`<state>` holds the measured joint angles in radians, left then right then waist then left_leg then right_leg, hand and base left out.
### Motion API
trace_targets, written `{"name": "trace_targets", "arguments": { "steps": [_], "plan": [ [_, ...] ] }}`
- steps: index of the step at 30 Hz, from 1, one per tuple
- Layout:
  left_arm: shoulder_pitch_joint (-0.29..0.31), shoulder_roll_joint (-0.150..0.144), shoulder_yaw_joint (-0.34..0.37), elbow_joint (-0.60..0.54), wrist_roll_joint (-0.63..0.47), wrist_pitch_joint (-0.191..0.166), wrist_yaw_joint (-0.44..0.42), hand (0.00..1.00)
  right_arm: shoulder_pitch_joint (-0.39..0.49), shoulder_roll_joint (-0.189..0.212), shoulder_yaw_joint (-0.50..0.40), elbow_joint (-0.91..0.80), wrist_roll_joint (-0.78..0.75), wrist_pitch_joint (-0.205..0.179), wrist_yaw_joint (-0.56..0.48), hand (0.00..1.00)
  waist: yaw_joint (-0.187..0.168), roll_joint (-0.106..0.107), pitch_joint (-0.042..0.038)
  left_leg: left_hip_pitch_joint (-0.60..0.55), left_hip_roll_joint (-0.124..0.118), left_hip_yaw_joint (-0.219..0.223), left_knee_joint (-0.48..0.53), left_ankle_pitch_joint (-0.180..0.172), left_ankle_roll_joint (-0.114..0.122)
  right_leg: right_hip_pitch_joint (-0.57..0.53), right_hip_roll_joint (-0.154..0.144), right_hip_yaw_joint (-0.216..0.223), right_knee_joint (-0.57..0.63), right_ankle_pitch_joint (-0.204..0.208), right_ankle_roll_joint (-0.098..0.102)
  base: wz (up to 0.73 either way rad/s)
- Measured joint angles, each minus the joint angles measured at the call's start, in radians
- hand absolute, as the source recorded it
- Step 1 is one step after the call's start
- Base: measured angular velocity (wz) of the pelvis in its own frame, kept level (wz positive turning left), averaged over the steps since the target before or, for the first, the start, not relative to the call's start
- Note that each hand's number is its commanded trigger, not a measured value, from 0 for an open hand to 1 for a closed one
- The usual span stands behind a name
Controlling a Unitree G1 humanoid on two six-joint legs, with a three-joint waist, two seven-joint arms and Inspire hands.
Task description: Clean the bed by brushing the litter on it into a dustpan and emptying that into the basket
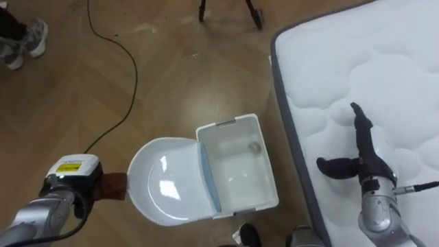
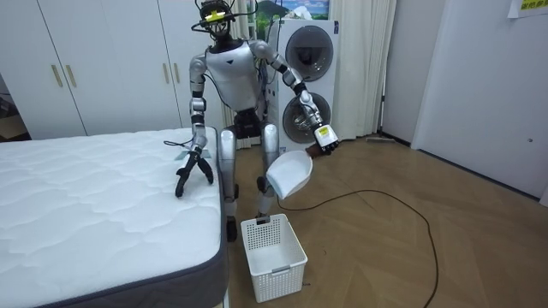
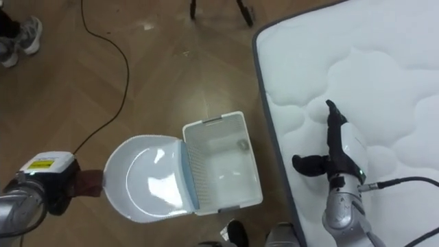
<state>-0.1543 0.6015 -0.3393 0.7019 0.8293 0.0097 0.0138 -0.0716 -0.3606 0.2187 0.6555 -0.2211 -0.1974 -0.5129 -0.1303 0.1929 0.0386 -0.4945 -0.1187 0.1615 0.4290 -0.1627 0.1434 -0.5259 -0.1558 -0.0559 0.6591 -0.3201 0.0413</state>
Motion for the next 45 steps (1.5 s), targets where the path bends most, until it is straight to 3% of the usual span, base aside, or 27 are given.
{"name": "trace_targets", "arguments": {
  "steps": [4, 5, 8, 10, 11, 14, 17, 21, 22, 24, 26, 27, 29, 31, 32, 34, 37, 40, 43, 45],
  "plan": [
    [0.05, -0.007, 0.048, -0.057, -0.054, -0.03, 0.037, 1.0, 0.035, 0.001, -0.007, -0.003, 0.011, -0.001, -0.001, 0.0, 0.043, -0.032, -0.0202, 0.03, 0.015, 0.029, -0.006, -0.003, -0.003, 0.019, 0.023, 0.04, -0.021, 0.008, -0.002, -0.28],
    [0.065, -0.015, 0.064, -0.073, -0.054, -0.036, 0.044, 1.0, 0.04, 0.001, -0.007, -0.002, 0.016, -0.001, -0.005, 0.0, 0.049, -0.033, -0.0201, 0.041, 0.021, 0.029, -0.009, -0.004, -0.006, 0.028, 0.03, 0.04, -0.038, 0.017, -0.005, -0.4],
    [0.15, -0.064, 0.124, -0.175, -0.068, -0.064, 0.076, 1.0, 0.064, 0.001, -0.006, -0.002, 0.042, -0.002, -0.012, 0.0, 0.09, -0.068, -0.03, 0.117, 0.041, 0.054, -0.051, -0.006, -0.009, 0.094, 0.06, 0.071, -0.1, 0.045, -0.006, -0.45],
    [0.168, -0.084, 0.152, -0.234, -0.098, -0.079, 0.076, 1.0, 0.078, 0.001, -0.015, -0.014, 0.046, -0.002, -0.012, 0.0, 0.096, -0.082, -0.0294, 0.137, 0.05, 0.054, -0.056, -0.006, -0.01, 0.124, 0.069, 0.07, -0.128, 0.056, -0.006, -0.15],
    [0.169, -0.095, 0.168, -0.267, -0.13, -0.092, 0.077, 1.0, 0.084, 0.003, -0.016, -0.019, 0.045, -0.002, -0.012, 0.0, 0.104, -0.098, -0.035, 0.14, 0.055, 0.056, -0.058, -0.006, -0.01, 0.132, 0.072, 0.07, -0.14, 0.064, -0.007, -0.08],
    [0.181, -0.142, 0.189, -0.333, -0.176, -0.106, 0.091, 1.0, 0.123, 0.018, -0.048, -0.048, 0.044, -0.013, -0.01, 0.0, 0.103, -0.124, -0.0353, 0.193, 0.059, 0.063, -0.078, -0.006, -0.011, 0.187, 0.079, 0.077, -0.178, 0.078, -0.004, -0.12],
    [0.206, -0.163, 0.199, -0.371, -0.206, -0.13, 0.091, 1.0, 0.159, 0.023, -0.054, -0.071, 0.041, -0.019, -0.008, 0.0, 0.104, -0.142, -0.0328, 0.238, 0.071, 0.094, -0.089, -0.02, -0.012, 0.225, 0.087, 0.088, -0.198, 0.087, -0.003, -0.38],
    [0.221, -0.203, 0.22, -0.391, -0.235, -0.141, 0.091, 1.0, 0.205, 0.04, -0.086, -0.12, 0.038, -0.022, 0.005, 0.0, 0.108, -0.152, -0.0342, 0.281, 0.096, 0.177, -0.086, -0.049, -0.01, 0.235, 0.094, 0.075, -0.208, 0.109, -0.008, -0.7],
    [0.221, -0.209, 0.222, -0.391, -0.256, -0.143, 0.091, 1.0, 0.205, 0.045, -0.086, -0.12, 0.044, -0.022, 0.011, 0.0, 0.113, -0.153, -0.0332, 0.297, 0.108, 0.216, -0.09, -0.057, -0.011, 0.234, 0.101, 0.075, -0.211, 0.121, -0.011, -1.03],
    [0.221, -0.209, 0.225, -0.393, -0.285, -0.144, 0.091, 1.0, 0.204, 0.048, -0.083, -0.126, 0.045, -0.02, 0.014, 0.0, 0.128, -0.157, -0.0317, 0.321, 0.126, 0.288, -0.099, -0.066, -0.01, 0.228, 0.096, 0.024, -0.219, 0.145, -0.022, -1.21],
    [0.221, -0.208, 0.241, -0.405, -0.308, -0.143, 0.095, 1.0, 0.188, 0.053, -0.083, -0.127, 0.042, -0.019, 0.014, 0.0, 0.14, -0.156, -0.0323, 0.333, 0.165, 0.405, -0.133, -0.067, -0.009, 0.233, 0.097, -0.089, -0.272, 0.208, -0.043, -1.29],
    [0.221, -0.209, 0.245, -0.409, -0.311, -0.143, 0.097, 1.0, 0.185, 0.056, -0.084, -0.127, 0.042, -0.019, 0.014, 0.0, 0.148, -0.16, -0.0308, 0.338, 0.172, 0.444, -0.142, -0.067, -0.009, 0.229, 0.083, -0.144, -0.237, 0.195, -0.041, -1.3],
    [0.223, -0.225, 0.247, -0.408, -0.332, -0.141, 0.099, 1.0, 0.182, 0.054, -0.078, -0.126, 0.052, -0.019, 0.009, 0.0, 0.195, -0.177, -0.0277, 0.403, 0.176, 0.592, -0.202, -0.062, -0.014, 0.276, 0.027, -0.268, -0.077, 0.114, -0.04, -1.63],
    [0.222, -0.227, 0.247, -0.408, -0.373, -0.137, 0.106, 1.0, 0.161, 0.054, -0.042, -0.125, 0.075, -0.02, -0.003, 0.0, 0.21, -0.184, -0.0276, 0.42, 0.179, 0.664, -0.212, -0.064, -0.017, 0.355, -0.017, -0.317, -0.077, 0.086, -0.013, -1.39],
    [0.214, -0.23, 0.246, -0.408, -0.394, -0.132, 0.109, 1.0, 0.155, 0.061, -0.026, -0.125, 0.085, -0.022, -0.005, 0.0, 0.206, -0.19, -0.0267, 0.416, 0.179, 0.685, -0.208, -0.063, -0.019, 0.392, -0.028, -0.324, -0.141, 0.082, -0.003, -1.03],
    [0.203, -0.234, 0.246, -0.407, -0.408, -0.127, 0.109, 1.0, 0.154, 0.083, -0.017, -0.125, 0.091, -0.023, -0.005, 0.0, 0.191, -0.205, -0.0284, 0.4, 0.175, 0.676, -0.192, -0.06, -0.023, 0.409, -0.02, -0.328, -0.239, 0.073, 0.009, -0.8],
    [0.203, -0.242, 0.241, -0.401, -0.421, -0.122, 0.109, 1.0, 0.156, 0.091, -0.003, -0.123, 0.089, -0.022, 0.01, 0.0, 0.178, -0.205, -0.0277, 0.382, 0.174, 0.587, -0.161, -0.061, -0.023, 0.408, -0.009, -0.285, -0.296, 0.075, 0.013, -0.77],
    [0.207, -0.251, 0.234, -0.399, -0.425, -0.121, 0.099, 1.0, 0.168, 0.096, -0.004, -0.122, 0.081, -0.023, 0.032, 0.0, 0.146, -0.193, -0.0285, 0.382, 0.177, 0.507, -0.146, -0.057, -0.029, 0.419, 0.012, -0.251, -0.317, 0.09, 0.001, -0.43],
    [0.218, -0.264, 0.234, -0.4, -0.425, -0.121, 0.083, 1.0, 0.176, 0.099, -0.028, -0.126, 0.049, -0.023, 0.05, 0.0, 0.099, -0.181, -0.0315, 0.386, 0.187, 0.504, -0.134, -0.056, -0.032, 0.42, 0.02, -0.243, -0.317, 0.092, -0.004, -0.2],
    [0.233, -0.275, 0.223, -0.4, -0.425, -0.12, 0.082, 1.0, 0.189, 0.097, -0.05, -0.147, 0.02, -0.023, 0.07, 0.0, 0.092, -0.173, -0.0349, 0.395, 0.192, 0.512, -0.129, -0.056, -0.033, 0.411, 0.026, -0.21, -0.312, 0.092, -0.006, -0.52]
  ]
}}
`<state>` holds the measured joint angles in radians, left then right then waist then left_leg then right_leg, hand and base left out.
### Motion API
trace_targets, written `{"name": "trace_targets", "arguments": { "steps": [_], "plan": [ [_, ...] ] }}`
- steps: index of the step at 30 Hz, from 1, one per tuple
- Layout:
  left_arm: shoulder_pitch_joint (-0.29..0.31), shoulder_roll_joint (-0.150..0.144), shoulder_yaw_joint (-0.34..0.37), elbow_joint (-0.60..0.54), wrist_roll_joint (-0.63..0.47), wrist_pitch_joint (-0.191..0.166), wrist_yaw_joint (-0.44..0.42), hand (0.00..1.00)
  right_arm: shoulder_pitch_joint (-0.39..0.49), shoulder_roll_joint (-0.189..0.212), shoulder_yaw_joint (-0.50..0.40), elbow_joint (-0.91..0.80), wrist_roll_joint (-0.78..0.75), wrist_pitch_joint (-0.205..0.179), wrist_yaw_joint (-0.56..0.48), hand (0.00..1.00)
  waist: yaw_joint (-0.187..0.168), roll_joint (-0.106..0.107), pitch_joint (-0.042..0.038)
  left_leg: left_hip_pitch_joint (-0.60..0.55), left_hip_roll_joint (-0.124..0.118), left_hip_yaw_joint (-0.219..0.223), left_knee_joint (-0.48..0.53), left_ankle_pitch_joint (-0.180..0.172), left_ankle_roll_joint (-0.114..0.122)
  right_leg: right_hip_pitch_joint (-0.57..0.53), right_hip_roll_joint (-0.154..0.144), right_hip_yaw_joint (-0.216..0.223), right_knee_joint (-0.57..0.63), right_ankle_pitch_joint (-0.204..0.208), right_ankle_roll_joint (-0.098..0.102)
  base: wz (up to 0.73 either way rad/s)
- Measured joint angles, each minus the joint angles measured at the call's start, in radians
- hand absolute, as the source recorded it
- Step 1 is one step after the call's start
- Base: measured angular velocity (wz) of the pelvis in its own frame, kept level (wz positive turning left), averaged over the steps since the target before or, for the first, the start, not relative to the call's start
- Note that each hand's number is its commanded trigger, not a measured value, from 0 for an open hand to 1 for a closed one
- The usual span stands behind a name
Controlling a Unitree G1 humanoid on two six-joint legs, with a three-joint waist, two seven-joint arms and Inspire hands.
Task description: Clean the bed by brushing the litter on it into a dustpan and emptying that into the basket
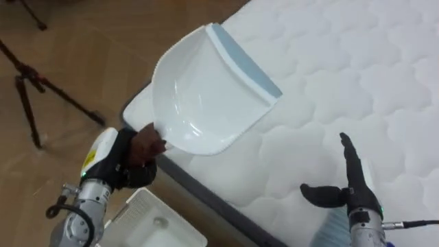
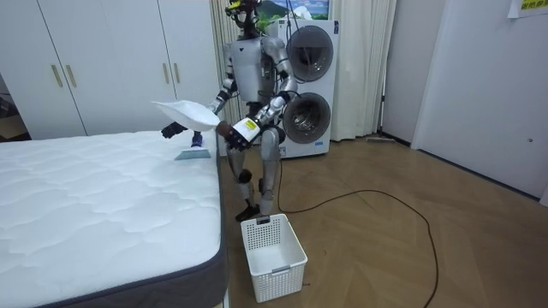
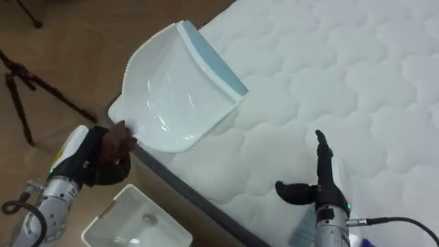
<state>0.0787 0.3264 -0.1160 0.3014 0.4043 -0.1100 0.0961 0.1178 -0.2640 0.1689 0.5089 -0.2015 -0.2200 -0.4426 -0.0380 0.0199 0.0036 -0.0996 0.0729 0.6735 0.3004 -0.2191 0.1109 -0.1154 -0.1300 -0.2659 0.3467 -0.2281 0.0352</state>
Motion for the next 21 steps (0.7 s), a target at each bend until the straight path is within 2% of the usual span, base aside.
{"name": "trace_targets", "arguments": {
  "steps": [1, 2, 3, 4, 5, 7, 8, 9, 11, 17, 21],
  "plan": [
    [0.015, -0.005, -0.006, 0.0, -0.001, 0.0, 0.0, 1.0, 0.009, -0.002, -0.003, -0.018, -0.001, 0.0, 0.014, 0.0, 0.008, 0.004, -0.0004, 0.005, -0.003, -0.043, 0.006, 0.001, -0.003, -0.005, 0.01, 0.042, 0.0, 0.006, -0.005, -1.0],
    [0.04, -0.013, -0.005, -0.001, -0.002, 0.0, 0.0, 1.0, 0.016, -0.001, -0.003, -0.028, -0.012, -0.001, 0.03, 0.0, 0.019, 0.007, -0.0009, 0.01, -0.025, -0.172, 0.008, 0.007, -0.012, -0.007, 0.021, 0.091, 0.0, 0.014, -0.01, -1.16],
    [0.054, -0.017, -0.003, -0.003, -0.002, 0.0, 0.0, 1.0, 0.019, -0.001, -0.005, -0.033, -0.019, -0.001, 0.039, 0.0, 0.025, 0.01, -0.0006, 0.013, -0.041, -0.251, 0.008, 0.01, -0.016, -0.007, 0.029, 0.121, -0.001, 0.017, -0.012, -1.36],
    [0.076, -0.028, -0.002, -0.003, 0.001, 0.0, 0.0, 1.0, 0.028, -0.003, -0.008, -0.047, -0.022, -0.001, 0.053, 0.0, 0.036, 0.019, -0.0007, 0.02, -0.072, -0.404, 0.008, 0.012, -0.025, -0.007, 0.046, 0.182, -0.002, 0.024, -0.014, -1.5],
    [0.091, -0.038, -0.002, -0.004, 0.001, 0.0, 0.0, 1.0, 0.034, -0.008, -0.008, -0.058, -0.023, -0.002, 0.069, 0.0, 0.047, 0.029, -0.0014, 0.039, -0.095, -0.512, 0.005, 0.006, -0.034, -0.007, 0.067, 0.245, -0.005, 0.032, -0.013, -1.48],
    [0.108, -0.044, 0.001, -0.007, 0.0, -0.003, 0.0, 1.0, 0.038, -0.012, -0.009, -0.058, -0.023, -0.002, 0.101, 0.0, 0.047, 0.033, -0.0044, 0.077, -0.115, -0.612, -0.017, 0.001, -0.042, -0.007, 0.093, 0.308, -0.003, 0.044, -0.01, -1.27],
    [0.111, -0.044, 0.007, -0.007, -0.002, -0.007, 0.0, 1.0, 0.039, -0.012, -0.017, -0.06, -0.023, -0.001, 0.122, 0.0, 0.042, 0.032, -0.0048, 0.096, -0.119, -0.623, -0.037, -0.001, -0.044, -0.009, 0.104, 0.338, -0.001, 0.048, -0.011, -0.96],
    [0.11, -0.045, 0.008, -0.007, -0.003, -0.01, 0.0, 1.0, 0.042, -0.012, -0.023, -0.064, -0.022, -0.001, 0.129, 0.0, 0.036, 0.031, -0.0052, 0.101, -0.116, -0.613, -0.044, -0.001, -0.044, -0.01, 0.109, 0.35, -0.001, 0.05, -0.01, -0.79],
    [0.116, -0.052, 0.016, -0.008, -0.003, -0.029, 0.001, 1.0, 0.045, -0.013, -0.046, -0.075, -0.021, -0.001, 0.134, 0.0, 0.034, 0.026, -0.0051, 0.135, -0.102, -0.547, -0.075, -0.003, -0.048, -0.01, 0.133, 0.406, -0.003, 0.063, -0.015, -0.78],
    [0.125, -0.054, 0.017, -0.003, -0.005, -0.045, 0.009, 1.0, 0.044, -0.009, -0.082, -0.096, -0.055, 0.0, 0.131, 0.0, 0.015, 0.015, -0.0032, 0.176, -0.093, -0.488, -0.101, -0.02, -0.058, -0.014, 0.165, 0.455, 0.012, 0.065, -0.019, -0.38],
    [0.126, -0.054, 0.018, 0.009, -0.019, -0.045, 0.009, 1.0, 0.044, 0.004, -0.082, -0.1, -0.083, 0.004, 0.134, 0.0, 0.017, 0.01, -0.0013, 0.173, -0.097, -0.455, -0.095, -0.032, -0.056, -0.054, 0.169, 0.444, 0.077, 0.051, -0.025, -0.41]
  ]
}}
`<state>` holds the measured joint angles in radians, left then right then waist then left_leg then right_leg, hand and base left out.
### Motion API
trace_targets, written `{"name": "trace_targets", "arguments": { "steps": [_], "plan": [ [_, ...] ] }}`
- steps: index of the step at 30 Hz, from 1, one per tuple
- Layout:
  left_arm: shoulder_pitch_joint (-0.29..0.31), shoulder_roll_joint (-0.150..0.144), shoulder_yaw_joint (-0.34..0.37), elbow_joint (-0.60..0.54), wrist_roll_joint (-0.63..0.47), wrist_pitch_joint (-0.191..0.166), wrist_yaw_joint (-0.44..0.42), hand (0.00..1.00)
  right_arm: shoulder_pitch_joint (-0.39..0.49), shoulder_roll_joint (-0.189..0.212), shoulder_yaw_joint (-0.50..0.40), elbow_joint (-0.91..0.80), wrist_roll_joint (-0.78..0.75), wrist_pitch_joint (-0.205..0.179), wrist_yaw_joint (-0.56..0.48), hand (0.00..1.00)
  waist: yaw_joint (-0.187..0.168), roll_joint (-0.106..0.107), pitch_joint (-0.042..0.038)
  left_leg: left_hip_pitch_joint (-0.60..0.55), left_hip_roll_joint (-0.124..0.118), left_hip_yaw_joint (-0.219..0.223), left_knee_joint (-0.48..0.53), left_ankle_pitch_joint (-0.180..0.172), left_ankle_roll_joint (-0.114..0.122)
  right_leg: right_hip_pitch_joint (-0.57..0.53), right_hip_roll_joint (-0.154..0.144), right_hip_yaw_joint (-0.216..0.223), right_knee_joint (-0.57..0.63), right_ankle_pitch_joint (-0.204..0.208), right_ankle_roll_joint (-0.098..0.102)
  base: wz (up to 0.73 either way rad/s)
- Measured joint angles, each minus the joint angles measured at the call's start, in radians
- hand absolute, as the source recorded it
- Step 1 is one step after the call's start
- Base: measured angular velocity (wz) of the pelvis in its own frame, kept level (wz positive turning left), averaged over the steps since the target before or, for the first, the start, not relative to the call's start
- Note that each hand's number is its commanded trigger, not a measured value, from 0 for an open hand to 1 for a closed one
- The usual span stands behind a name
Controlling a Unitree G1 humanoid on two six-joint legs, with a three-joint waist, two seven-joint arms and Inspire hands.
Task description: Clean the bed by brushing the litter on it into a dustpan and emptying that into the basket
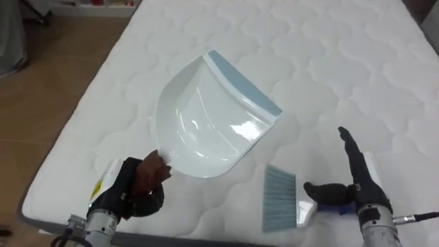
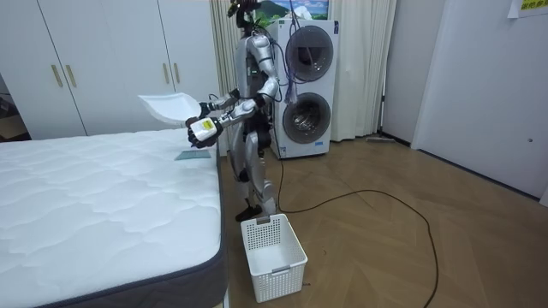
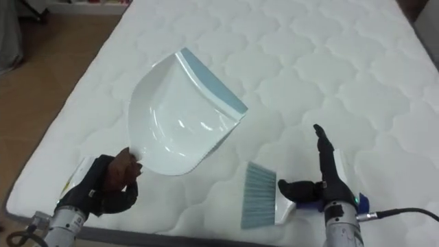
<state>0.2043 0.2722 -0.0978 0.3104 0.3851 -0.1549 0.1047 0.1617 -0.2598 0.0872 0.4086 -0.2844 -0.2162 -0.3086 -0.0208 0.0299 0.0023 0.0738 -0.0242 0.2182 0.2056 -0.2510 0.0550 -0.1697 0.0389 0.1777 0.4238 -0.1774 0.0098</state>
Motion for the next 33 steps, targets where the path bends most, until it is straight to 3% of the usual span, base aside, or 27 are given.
{"name": "trace_targets", "arguments": {
  "steps": [3, 4, 6, 11, 16, 17, 18, 19, 20, 33],
  "plan": [
    [0.001, -0.005, 0.003, 0.025, 0.001, 0.003, -0.002, 1.0, 0.0, 0.009, 0.001, 0.0, -0.021, 0.01, 0.005, 0.0, 0.0, 0.0, 0.0015, 0.003, -0.005, 0.006, 0.019, -0.016, 0.006, -0.029, -0.006, -0.045, 0.049, -0.009, -0.006, -0.49],
    [0.002, -0.005, 0.003, 0.027, 0.0, 0.006, -0.003, 1.0, 0.0, 0.011, 0.002, 0.0, -0.03, 0.023, 0.012, 0.0, 0.003, -0.001, 0.0023, 0.009, 0.001, 0.024, 0.021, -0.03, 0.006, -0.033, -0.021, -0.109, 0.049, -0.015, -0.02, -0.45],
    [0.002, -0.009, 0.003, 0.026, -0.001, 0.01, -0.007, 1.0, 0.0, 0.011, 0.001, 0.001, -0.036, 0.036, 0.025, 0.0, 0.006, 0.004, 0.0041, 0.007, 0.007, 0.05, 0.033, -0.045, 0.007, -0.038, -0.042, -0.186, 0.051, -0.01, -0.031, -0.45],
    [0.001, -0.009, 0.006, 0.0, 0.0, 0.011, -0.01, 1.0, 0.002, 0.018, 0.009, 0.002, -0.037, 0.039, 0.031, 0.0, -0.002, 0.003, 0.0041, 0.01, 0.015, 0.092, 0.032, -0.051, 0.008, -0.042, -0.022, -0.16, 0.02, 0.004, -0.03, -0.26],
    [0.001, -0.009, 0.006, -0.024, 0.0, 0.01, -0.01, 1.0, 0.002, 0.03, 0.01, -0.007, -0.036, 0.038, 0.052, 0.0, 0.001, 0.003, 0.0034, 0.007, 0.025, 0.1, 0.025, -0.051, 0.008, -0.038, -0.011, -0.159, -0.001, 0.014, -0.028, -0.05],
    [0.001, -0.009, 0.006, -0.026, 0.0, 0.01, -0.01, 0.95, 0.002, 0.031, 0.01, -0.011, -0.036, 0.038, 0.054, 0.0, 0.001, 0.003, 0.0026, 0.007, 0.027, 0.101, 0.025, -0.051, 0.008, -0.035, -0.009, -0.159, -0.005, 0.014, -0.028, 0.0],
    [0.002, -0.009, 0.006, -0.027, 0.001, 0.01, -0.01, 0.63, 0.002, 0.031, 0.01, -0.02, -0.038, 0.037, 0.061, 0.0, 0.0, 0.003, 0.0026, 0.013, 0.032, 0.105, 0.026, -0.051, 0.008, -0.028, -0.005, -0.157, -0.013, 0.015, -0.029, -0.05],
    [0.006, -0.012, 0.007, -0.027, 0.001, 0.01, -0.01, 0.08, 0.002, 0.031, 0.01, -0.022, -0.037, 0.033, 0.064, 0.0, 0.001, 0.003, 0.0024, 0.024, 0.036, 0.107, 0.029, -0.051, 0.007, -0.017, -0.001, -0.159, -0.015, 0.015, -0.029, -0.07],
    [0.007, -0.016, 0.007, -0.027, 0.001, 0.011, -0.01, 0.0, 0.002, 0.031, 0.009, -0.023, -0.038, 0.033, 0.064, 0.0, 0.0, 0.003, 0.0023, 0.028, 0.037, 0.107, 0.033, -0.051, 0.007, -0.012, 0.0, -0.16, -0.015, 0.014, -0.03, -0.11],
    [0.017, -0.047, 0.022, 0.036, -0.002, 0.026, -0.016, 0.0, -0.002, 0.031, 0.008, -0.031, -0.038, 0.045, 0.118, 0.0, 0.02, -0.007, 0.006, 0.045, 0.054, 0.087, 0.061, -0.059, -0.006, 0.012, 0.015, -0.162, -0.033, 0.007, -0.052, -0.1]
  ]
}}
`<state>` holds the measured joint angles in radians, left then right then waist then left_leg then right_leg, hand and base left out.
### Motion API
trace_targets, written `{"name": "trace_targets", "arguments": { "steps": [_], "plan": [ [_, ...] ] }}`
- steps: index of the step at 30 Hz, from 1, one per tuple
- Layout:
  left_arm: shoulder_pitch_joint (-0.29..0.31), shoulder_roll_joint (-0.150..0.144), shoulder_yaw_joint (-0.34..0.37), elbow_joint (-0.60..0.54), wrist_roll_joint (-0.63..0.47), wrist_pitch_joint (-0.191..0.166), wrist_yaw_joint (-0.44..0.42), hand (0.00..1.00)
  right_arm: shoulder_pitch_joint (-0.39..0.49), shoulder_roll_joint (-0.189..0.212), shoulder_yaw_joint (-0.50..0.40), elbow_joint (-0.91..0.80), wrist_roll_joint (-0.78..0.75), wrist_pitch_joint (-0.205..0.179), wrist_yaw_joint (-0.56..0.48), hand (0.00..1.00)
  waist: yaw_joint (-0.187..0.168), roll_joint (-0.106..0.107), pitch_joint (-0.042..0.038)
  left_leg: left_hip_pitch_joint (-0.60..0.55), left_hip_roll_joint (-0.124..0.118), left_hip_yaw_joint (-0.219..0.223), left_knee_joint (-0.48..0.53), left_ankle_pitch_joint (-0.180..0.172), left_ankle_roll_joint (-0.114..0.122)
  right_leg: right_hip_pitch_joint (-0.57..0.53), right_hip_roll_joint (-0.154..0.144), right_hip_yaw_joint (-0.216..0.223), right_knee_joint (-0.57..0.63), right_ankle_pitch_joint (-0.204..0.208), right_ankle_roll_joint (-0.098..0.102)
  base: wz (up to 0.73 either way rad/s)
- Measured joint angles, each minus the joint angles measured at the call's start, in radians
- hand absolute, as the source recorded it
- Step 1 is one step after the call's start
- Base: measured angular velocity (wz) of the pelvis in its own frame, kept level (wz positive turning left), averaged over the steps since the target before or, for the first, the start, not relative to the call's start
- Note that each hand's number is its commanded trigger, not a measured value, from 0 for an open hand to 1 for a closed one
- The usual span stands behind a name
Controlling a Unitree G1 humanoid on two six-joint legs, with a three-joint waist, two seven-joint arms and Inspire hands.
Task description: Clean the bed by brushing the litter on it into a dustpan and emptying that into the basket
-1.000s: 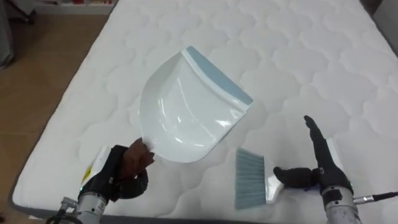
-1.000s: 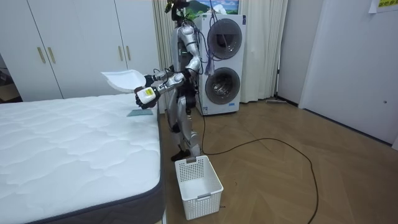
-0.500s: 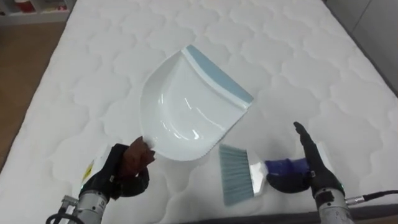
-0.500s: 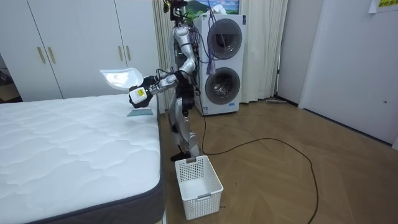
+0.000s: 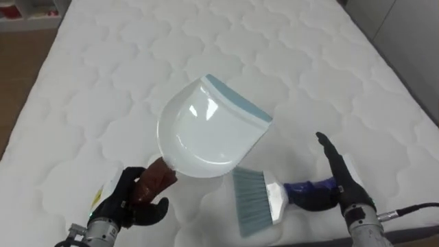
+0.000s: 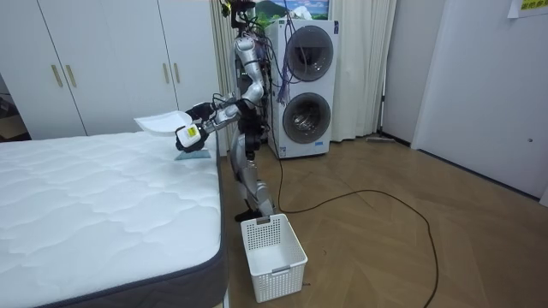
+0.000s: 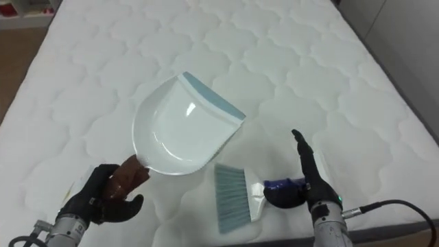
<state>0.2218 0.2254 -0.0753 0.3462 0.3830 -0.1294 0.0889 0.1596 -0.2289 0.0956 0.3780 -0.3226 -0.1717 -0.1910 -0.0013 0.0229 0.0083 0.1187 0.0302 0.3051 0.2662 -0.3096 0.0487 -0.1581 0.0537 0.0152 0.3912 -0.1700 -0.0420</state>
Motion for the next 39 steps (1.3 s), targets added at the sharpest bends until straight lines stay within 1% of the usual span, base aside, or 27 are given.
{"name": "trace_targets", "arguments": {
  "steps": [2, 6, 8, 11, 15, 18, 20, 25, 29, 31, 32, 34, 35, 36, 38, 39],
  "plan": [
    [0.0, -0.014, 0.004, 0.004, 0.0, 0.001, 0.0, 0.0, 0.0, 0.0, 0.0, 0.0, -0.001, 0.0, 0.006, 0.0, 0.003, -0.002, 0.0013, 0.005, 0.0, -0.008, -0.016, 0.0, -0.003, -0.002, 0.002, 0.0, -0.003, -0.003, -0.005, 0.06],
    [0.001, -0.018, 0.02, 0.007, 0.002, 0.009, 0.0, 0.0, 0.0, 0.005, 0.0, 0.0, -0.005, 0.0, 0.018, 0.0, 0.007, -0.005, 0.0029, 0.016, 0.003, -0.01, -0.042, 0.007, -0.014, 0.006, 0.008, -0.002, -0.017, 0.003, -0.011, 0.0],
    [0.002, -0.019, 0.036, 0.007, 0.0, 0.019, 0.0, 0.0, 0.0, 0.023, -0.002, 0.002, -0.039, 0.0, 0.02, 0.0, 0.005, -0.006, 0.0032, 0.021, 0.009, -0.01, -0.045, 0.009, -0.019, 0.018, 0.017, 0.002, -0.037, 0.013, -0.014, 0.0],
    [0.001, -0.019, 0.043, 0.007, -0.002, 0.019, 0.0, 0.0, 0.003, 0.042, -0.001, 0.003, -0.065, 0.0, 0.021, 0.0, 0.003, -0.005, 0.0028, 0.026, 0.015, -0.013, -0.055, 0.014, -0.024, 0.033, 0.024, 0.0, -0.066, 0.026, -0.017, -0.02],
    [0.001, -0.021, 0.043, 0.008, -0.002, 0.019, 0.0, 0.0, 0.003, 0.042, -0.003, 0.003, -0.076, 0.0, 0.021, 0.0, 0.002, -0.005, 0.0017, 0.03, 0.022, -0.016, -0.064, 0.015, -0.026, 0.049, 0.032, 0.0, -0.089, 0.038, -0.018, 0.0],
    [0.001, -0.021, 0.043, 0.008, -0.001, 0.019, 0.001, 0.0, 0.004, 0.042, -0.003, 0.002, -0.075, -0.001, 0.021, 0.0, 0.001, -0.007, -0.0008, 0.03, 0.028, -0.019, -0.064, 0.016, -0.029, 0.061, 0.036, -0.003, -0.115, 0.05, -0.02, 0.01],
    [0.001, -0.021, 0.043, 0.007, 0.0, 0.019, 0.004, 0.0, 0.004, 0.042, -0.005, 0.002, -0.075, -0.001, 0.021, 0.0, -0.008, -0.007, -0.0011, 0.028, 0.029, -0.027, -0.064, 0.017, -0.029, 0.064, 0.036, -0.015, -0.121, 0.051, -0.021, 0.1],
    [0.001, -0.022, 0.051, 0.007, 0.001, 0.019, 0.009, 0.0, 0.003, 0.042, -0.016, 0.002, -0.074, -0.001, 0.02, 0.0, -0.022, -0.006, -0.0042, 0.034, 0.031, -0.034, -0.07, 0.017, -0.029, 0.077, 0.037, -0.017, -0.137, 0.054, -0.021, 0.03],
    [0.006, -0.021, 0.062, 0.008, 0.001, 0.019, 0.018, 0.0, 0.009, 0.041, -0.034, 0.003, -0.046, -0.001, 0.008, 0.0, -0.019, -0.005, -0.0049, 0.054, 0.033, -0.037, -0.073, 0.017, -0.029, 0.105, 0.04, -0.017, -0.156, 0.058, -0.019, 0.0],
    [0.015, -0.021, 0.067, 0.013, -0.02, 0.019, 0.039, 0.0, 0.009, 0.04, -0.039, 0.016, -0.028, -0.001, -0.024, 0.0, -0.016, -0.006, -0.0056, 0.065, 0.032, -0.034, -0.086, 0.017, -0.029, 0.107, 0.043, -0.014, -0.156, 0.058, -0.019, -0.06],
    [0.015, -0.022, 0.067, 0.027, -0.026, 0.018, 0.048, 0.0, 0.009, 0.04, -0.039, 0.029, -0.028, -0.001, -0.034, 0.0, -0.016, -0.005, -0.006, 0.067, 0.032, -0.034, -0.088, 0.017, -0.029, 0.109, 0.043, -0.015, -0.157, 0.058, -0.019, 0.0],
    [0.018, -0.022, 0.068, 0.126, -0.063, 0.02, 0.083, 0.0, 0.014, 0.04, -0.042, 0.11, -0.026, 0.002, -0.062, 0.0, -0.018, -0.002, -0.0112, 0.085, 0.034, -0.034, -0.098, 0.017, -0.03, 0.13, 0.048, -0.014, -0.175, 0.062, -0.018, 0.0],
    [0.033, -0.022, 0.074, 0.168, -0.077, 0.028, 0.097, 0.0, 0.024, 0.04, -0.044, 0.14, -0.017, 0.02, -0.063, 0.0, -0.017, -0.003, -0.0164, 0.091, 0.036, -0.034, -0.102, 0.017, -0.03, 0.135, 0.049, -0.015, -0.177, 0.062, -0.018, 0.0],
    [0.043, -0.023, 0.08, 0.186, -0.085, 0.031, 0.105, 0.0, 0.027, 0.041, -0.047, 0.158, -0.01, 0.023, -0.063, 0.0, -0.018, -0.003, -0.0165, 0.093, 0.036, -0.034, -0.102, 0.017, -0.03, 0.138, 0.049, -0.014, -0.18, 0.062, -0.018, 0.0],
    [0.077, -0.038, 0.116, 0.262, -0.119, 0.046, 0.127, 0.0, 0.038, 0.041, -0.089, 0.234, 0.013, 0.037, -0.07, 0.0, -0.02, -0.005, -0.017, 0.095, 0.036, -0.034, -0.102, 0.017, -0.03, 0.141, 0.05, -0.012, -0.185, 0.064, -0.018, -0.02],
    [0.077, -0.038, 0.12, 0.289, -0.125, 0.046, 0.134, 0.0, 0.038, 0.041, -0.103, 0.261, 0.019, 0.039, -0.078, 0.0, -0.018, -0.006, -0.0168, 0.095, 0.036, -0.034, -0.102, 0.017, -0.03, 0.141, 0.049, -0.013, -0.185, 0.064, -0.018, 0.03]
  ]
}}
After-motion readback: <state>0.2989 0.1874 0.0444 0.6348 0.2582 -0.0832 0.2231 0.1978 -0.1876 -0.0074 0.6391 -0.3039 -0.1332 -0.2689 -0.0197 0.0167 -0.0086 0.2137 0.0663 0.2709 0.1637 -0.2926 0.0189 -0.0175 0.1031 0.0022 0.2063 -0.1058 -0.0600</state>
